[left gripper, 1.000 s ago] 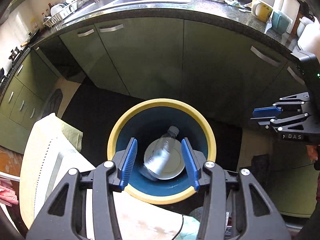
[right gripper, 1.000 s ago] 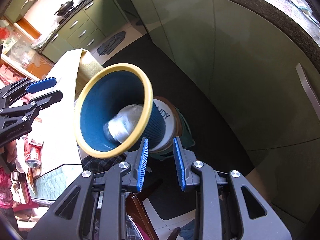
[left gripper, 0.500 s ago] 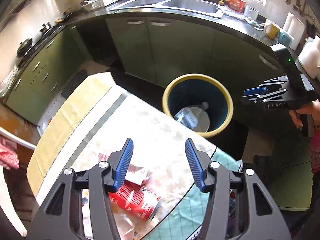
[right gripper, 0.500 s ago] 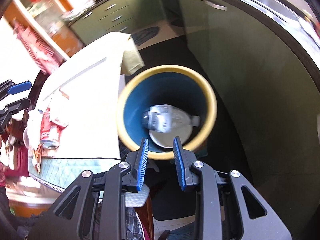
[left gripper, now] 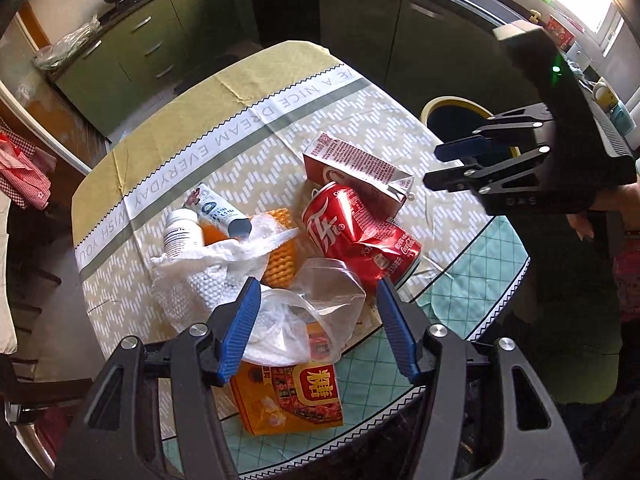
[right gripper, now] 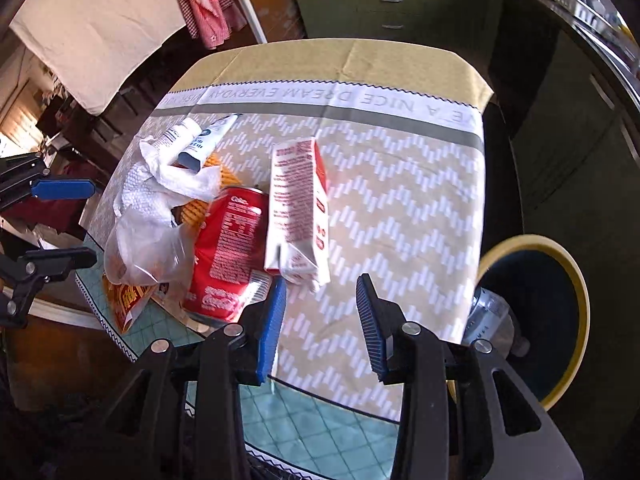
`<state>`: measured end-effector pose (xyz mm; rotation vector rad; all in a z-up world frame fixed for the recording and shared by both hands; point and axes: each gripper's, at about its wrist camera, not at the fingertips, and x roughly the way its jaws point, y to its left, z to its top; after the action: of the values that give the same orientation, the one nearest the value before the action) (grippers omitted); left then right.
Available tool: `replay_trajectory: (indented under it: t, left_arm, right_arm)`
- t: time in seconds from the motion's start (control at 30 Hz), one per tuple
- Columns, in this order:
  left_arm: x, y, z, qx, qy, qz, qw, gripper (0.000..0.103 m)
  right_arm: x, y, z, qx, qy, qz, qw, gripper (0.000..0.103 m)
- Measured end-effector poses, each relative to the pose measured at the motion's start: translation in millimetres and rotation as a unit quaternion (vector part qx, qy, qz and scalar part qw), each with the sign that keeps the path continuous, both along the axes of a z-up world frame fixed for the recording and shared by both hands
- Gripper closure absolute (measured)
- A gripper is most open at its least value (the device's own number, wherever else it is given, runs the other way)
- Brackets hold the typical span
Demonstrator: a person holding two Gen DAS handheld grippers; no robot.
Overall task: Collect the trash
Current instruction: 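Grasp the white milk carton with the right gripper and lift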
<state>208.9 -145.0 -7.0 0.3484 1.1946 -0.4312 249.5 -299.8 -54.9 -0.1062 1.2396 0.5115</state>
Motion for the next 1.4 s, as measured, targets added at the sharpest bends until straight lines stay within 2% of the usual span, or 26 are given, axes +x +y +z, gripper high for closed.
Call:
replay_trajectory:
  t: [0.07, 0.23, 0.53, 0.67, 0.7, 0.73, 0.87, 0.9, 1.07, 1.23, 1.4]
  left_arm:
    - [-1, 3, 2, -0.001, -0.004, 0.003, 1.0000, 0.042]
    - [-1, 7, 4, 0.000, -0.008, 0.004, 1.0000, 0.042]
    - [7, -6, -7, -0.009, 0.012, 0.000, 0.9999, 0.041]
    - [15, -20, -17, -0.009, 0.035, -0.001, 0.9993, 0.041]
    - [17, -23, -21, -0.009, 0.044, 0.001, 0.9990, 0.040]
    - [19, -27, -24, -0.009, 0.053, 0.001, 0.9986, 0.040]
    - [27, -38, -36, -0.007, 0.075, 0.008, 0.9972, 0.039]
    - [30, -39, -40, -0.010, 0.084, 0.013, 0.9963, 0.037]
    - [52, -39, -60, -0.023, 0.134, 0.054, 0.9893, 0.036]
    - [73, -29, -85, -0.048, 0.189, 0.112, 0.9743, 0.036]
    - [82, -19, -99, -0.069, 0.214, 0.150, 0.9628, 0.036]
  right_arm:
    - [8, 12, -2, -0.014, 0.002, 0.008, 1.000, 0.061]
    - [21, 34, -10, -0.039, 0.013, 0.020, 0.999, 0.060]
    - [33, 52, -32, -0.094, 0.027, 0.026, 0.995, 0.060]
    - [39, 54, -44, -0.103, 0.035, 0.026, 0.994, 0.061]
    - [40, 54, -47, -0.104, 0.036, 0.025, 0.994, 0.068]
    - [41, 53, -49, -0.101, 0.037, 0.023, 0.994, 0.069]
    - [39, 34, -43, -0.092, 0.025, 0.008, 0.995, 0.069]
    - [38, 27, -40, -0.084, 0.025, 0.002, 0.996, 0.069]
    - [29, -13, -24, -0.075, 0.012, -0.029, 0.997, 0.069]
    - [19, -38, -22, -0.069, 0.013, -0.048, 0.996, 0.069]
    - [15, -48, -26, -0.063, 0.017, -0.053, 0.996, 0.069]
